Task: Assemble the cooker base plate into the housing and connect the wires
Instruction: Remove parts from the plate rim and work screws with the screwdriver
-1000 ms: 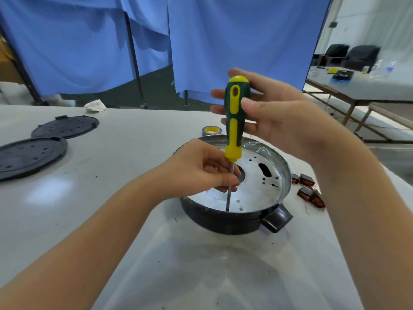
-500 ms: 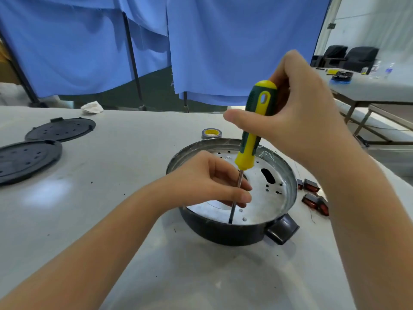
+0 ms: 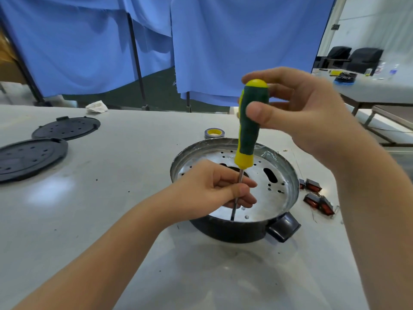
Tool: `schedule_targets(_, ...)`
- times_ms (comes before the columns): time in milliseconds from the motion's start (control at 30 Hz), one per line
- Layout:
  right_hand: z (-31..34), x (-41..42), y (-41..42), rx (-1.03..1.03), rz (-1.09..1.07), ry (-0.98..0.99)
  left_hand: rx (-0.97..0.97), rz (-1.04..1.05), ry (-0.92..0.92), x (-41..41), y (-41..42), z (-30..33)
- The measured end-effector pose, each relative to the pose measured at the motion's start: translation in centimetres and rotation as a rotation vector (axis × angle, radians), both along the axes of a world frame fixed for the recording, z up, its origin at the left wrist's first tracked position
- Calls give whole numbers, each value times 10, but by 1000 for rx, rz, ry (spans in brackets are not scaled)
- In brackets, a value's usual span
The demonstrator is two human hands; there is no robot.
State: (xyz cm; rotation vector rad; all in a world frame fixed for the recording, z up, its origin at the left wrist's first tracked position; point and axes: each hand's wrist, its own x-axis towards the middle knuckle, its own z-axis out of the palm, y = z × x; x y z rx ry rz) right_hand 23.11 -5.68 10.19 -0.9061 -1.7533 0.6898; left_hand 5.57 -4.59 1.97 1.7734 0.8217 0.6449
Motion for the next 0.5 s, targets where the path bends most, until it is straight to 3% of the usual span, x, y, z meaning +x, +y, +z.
schedule_targets(167, -10, -17, 2, 300, -516, -244, -15, -34, 22, 4, -4, -1)
schedule_targets(300, -12, -26, -3, 404, -684, -337, 146, 152, 19, 3, -6, -1)
schedule_targets(400, -11, -33, -8, 336, -615, -264, 166, 207, -51, 2, -7, -2)
schedule_targets(500, -5, -29, -7, 26, -172, 2, 99, 185, -89, -1, -7, -2)
